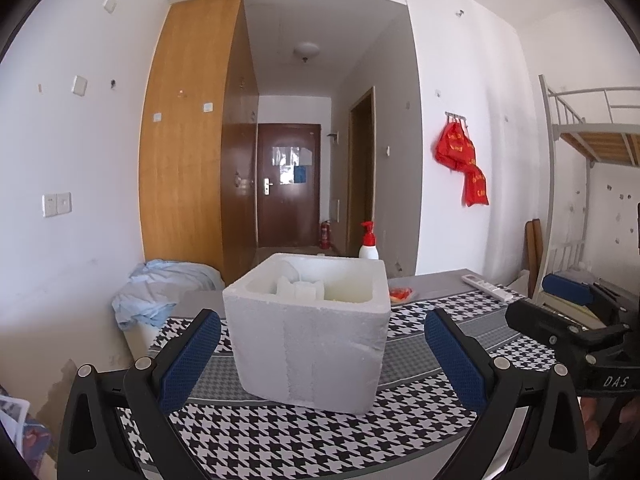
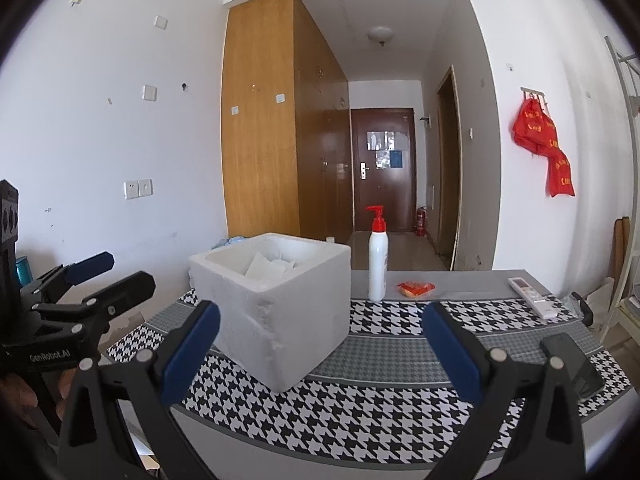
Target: Organize soft objects
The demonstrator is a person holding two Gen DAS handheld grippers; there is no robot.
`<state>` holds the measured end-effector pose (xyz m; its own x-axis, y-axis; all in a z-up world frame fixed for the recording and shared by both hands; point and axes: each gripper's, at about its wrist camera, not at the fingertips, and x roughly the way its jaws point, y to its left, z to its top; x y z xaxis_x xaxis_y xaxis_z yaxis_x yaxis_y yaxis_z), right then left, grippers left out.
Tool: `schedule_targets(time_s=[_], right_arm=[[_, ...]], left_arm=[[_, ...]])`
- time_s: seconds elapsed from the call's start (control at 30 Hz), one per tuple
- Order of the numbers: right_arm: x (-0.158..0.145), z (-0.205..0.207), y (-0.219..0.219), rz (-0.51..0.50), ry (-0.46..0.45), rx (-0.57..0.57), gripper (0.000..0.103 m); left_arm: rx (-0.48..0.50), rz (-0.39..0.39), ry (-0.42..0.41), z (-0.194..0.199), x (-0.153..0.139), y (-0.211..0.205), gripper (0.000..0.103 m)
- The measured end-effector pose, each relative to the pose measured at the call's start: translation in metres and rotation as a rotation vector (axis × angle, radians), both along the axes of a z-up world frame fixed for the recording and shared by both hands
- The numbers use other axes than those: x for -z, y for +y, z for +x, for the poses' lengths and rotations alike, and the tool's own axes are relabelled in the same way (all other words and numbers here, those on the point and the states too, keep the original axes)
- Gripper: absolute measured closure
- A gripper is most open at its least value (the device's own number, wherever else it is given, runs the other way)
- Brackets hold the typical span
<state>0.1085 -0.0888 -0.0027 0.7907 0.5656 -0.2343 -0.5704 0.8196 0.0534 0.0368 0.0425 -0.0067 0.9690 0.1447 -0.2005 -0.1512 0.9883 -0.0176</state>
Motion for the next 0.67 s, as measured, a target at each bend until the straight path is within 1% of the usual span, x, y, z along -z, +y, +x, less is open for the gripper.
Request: schedule_targets(time_s=[0.67], right_arm=[[0.0034,0.0014,0.0011,-0.01,0.02,0.0,0.001]], left_arm=[[-0.037,-0.016,0.017,-0.0019,0.0087,0.0059,0.001]])
